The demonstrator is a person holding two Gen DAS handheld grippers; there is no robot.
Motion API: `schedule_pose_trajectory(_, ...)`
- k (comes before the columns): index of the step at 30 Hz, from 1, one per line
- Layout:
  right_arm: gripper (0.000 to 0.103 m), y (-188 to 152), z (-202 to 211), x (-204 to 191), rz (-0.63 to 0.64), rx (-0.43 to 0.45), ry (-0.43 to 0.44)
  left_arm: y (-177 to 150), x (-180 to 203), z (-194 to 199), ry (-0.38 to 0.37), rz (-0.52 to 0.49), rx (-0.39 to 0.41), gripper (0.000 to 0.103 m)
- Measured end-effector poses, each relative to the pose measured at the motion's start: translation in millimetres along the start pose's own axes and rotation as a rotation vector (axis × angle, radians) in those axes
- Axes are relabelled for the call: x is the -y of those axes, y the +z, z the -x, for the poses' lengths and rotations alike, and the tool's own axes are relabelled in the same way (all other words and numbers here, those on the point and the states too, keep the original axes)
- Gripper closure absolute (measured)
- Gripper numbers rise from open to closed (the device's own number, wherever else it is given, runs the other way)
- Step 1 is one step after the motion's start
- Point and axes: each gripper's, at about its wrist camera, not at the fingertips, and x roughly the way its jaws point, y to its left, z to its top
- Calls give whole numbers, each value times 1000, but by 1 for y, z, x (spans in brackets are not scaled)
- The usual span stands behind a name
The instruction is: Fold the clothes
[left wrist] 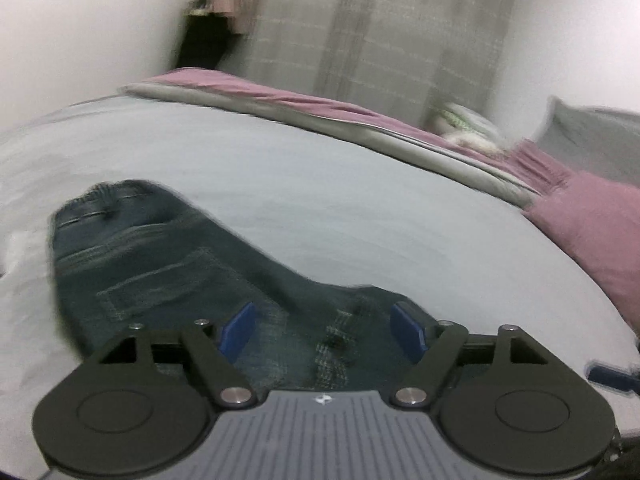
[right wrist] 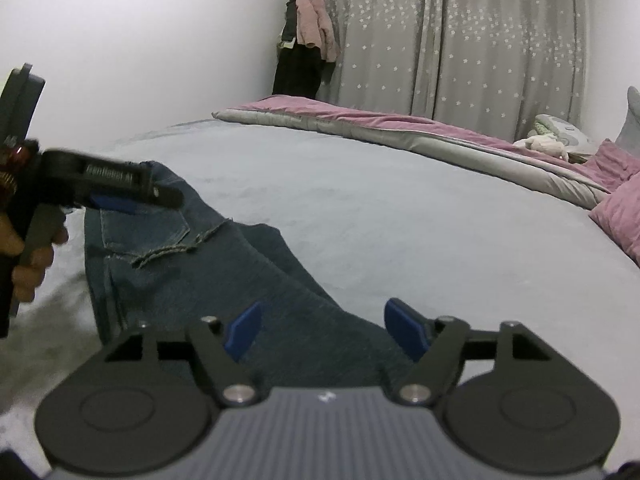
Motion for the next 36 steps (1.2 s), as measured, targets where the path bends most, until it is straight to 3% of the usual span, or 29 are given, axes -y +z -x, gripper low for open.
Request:
schedule_pose_trajectory(8, 25, -3, -3, -5, 23, -14, 4, 6, -26, -2, 232, 64, 98, 17)
schedule_pose_trajectory(12, 24, -5, -6, -7, 31, -23, 9, 8, -35, -8, 302, 70, 111, 14)
schedule_pose_trajectory(18, 22, -6, -8, -6, 36, -33, 8, 9, -65, -12, 379, 172, 79, 12)
schedule_pose_trajectory(28, 21, -10, -14, -8, 45, -56, 14, -2, -114, -31, 302, 415, -12, 14)
schedule_pose_trajectory(36, 21, -13, -18, -10, 61, -68, 25, -12, -114, -46, 270, 441, 42, 22)
